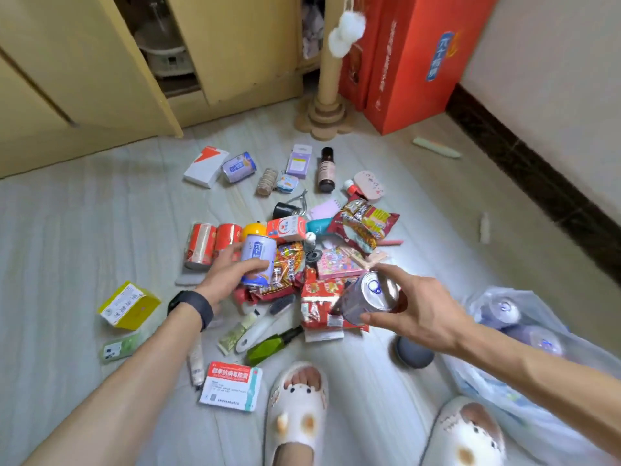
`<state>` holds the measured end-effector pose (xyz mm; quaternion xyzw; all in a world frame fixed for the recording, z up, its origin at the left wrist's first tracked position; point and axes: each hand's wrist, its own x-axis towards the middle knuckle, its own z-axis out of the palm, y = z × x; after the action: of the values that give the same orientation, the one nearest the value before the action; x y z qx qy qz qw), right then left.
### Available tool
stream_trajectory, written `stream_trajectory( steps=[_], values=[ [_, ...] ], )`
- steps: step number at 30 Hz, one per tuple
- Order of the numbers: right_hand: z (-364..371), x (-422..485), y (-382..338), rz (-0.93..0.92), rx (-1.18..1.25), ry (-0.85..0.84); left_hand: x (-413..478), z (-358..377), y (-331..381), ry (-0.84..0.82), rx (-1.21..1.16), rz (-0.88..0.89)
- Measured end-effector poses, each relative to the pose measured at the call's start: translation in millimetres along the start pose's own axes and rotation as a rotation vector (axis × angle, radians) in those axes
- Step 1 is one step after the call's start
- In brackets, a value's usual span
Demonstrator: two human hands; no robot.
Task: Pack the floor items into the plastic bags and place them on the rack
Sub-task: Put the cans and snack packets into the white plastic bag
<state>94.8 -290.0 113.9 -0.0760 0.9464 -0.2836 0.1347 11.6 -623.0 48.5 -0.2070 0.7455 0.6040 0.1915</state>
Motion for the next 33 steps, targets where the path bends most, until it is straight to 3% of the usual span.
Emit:
stream_trajectory(
  steps=[4,10,15,19,23,26,30,33],
  values=[
    [-16.1,-88.6,38.6,0.253,0.238,0.189,-43.2,90.2,66.7,-0.349,0.143,0.166],
    [13.2,-222.1,92.7,0.727,0.827,0.776,-114.8,248.3,116.3,-0.722,0.918,0.609],
    [18.1,-263.7,131.0,0.942,0.69,0.935,-142.3,374.5,76.8,-0.837,1.093,0.801],
    [4.3,-255.7,163.1,0.952,0.372,0.764,-139.8,436.0,23.4,-0.752,1.076,0.768],
    [-4.5,-216.6,207.3,0.788,0.029,0.401,-121.4,448.0,-21.0,-0.6,1.18,0.749],
    [3.8,-182.4,229.5,0.768,-0.078,0.165,-110.1,442.2,-41.0,-0.503,1.275,0.82],
    [29.7,-164.9,239.5,0.726,-0.038,0.119,-94.5,441.1,-47.9,-0.401,1.383,0.92],
    [45.9,-168.7,237.2,0.719,-0.147,0.164,-89.8,439.2,-47.0,-0.429,1.504,0.998]
  ],
)
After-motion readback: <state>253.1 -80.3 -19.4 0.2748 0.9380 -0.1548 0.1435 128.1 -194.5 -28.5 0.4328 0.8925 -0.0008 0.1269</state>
